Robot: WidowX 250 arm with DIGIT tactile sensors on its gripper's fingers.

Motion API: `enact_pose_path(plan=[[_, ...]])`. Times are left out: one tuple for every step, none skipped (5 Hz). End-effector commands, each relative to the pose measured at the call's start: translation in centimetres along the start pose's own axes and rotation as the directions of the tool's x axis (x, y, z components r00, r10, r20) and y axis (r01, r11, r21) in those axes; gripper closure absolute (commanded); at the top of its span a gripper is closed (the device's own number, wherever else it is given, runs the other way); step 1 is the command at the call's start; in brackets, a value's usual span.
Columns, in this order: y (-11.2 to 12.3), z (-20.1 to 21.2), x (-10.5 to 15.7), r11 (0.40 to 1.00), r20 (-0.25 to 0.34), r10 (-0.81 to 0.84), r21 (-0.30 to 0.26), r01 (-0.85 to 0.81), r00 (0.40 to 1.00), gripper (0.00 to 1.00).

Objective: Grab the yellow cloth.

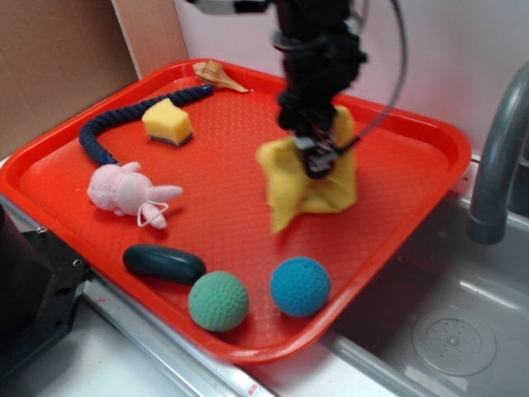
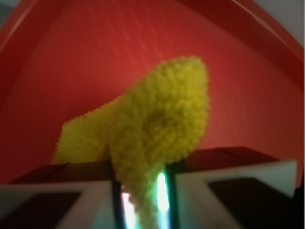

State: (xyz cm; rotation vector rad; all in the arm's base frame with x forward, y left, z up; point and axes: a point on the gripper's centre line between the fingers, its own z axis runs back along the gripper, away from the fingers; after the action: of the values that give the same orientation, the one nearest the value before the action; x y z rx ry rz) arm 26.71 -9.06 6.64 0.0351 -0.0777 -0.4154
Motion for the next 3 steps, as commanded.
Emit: enact_pose_path(plan=[[3.5, 8.7, -6.7, 0.888, 0.024, 0.450, -0.117, -0.445, 0.893, 1.00], [4.9, 13.8, -8.0, 0.794, 0.077, 0.602, 0.047, -0.606, 0.795, 1.00], [5.8, 16.9, -8.4, 0.765, 0.096, 0.632, 0.079, -0.639, 0.769, 1.00]])
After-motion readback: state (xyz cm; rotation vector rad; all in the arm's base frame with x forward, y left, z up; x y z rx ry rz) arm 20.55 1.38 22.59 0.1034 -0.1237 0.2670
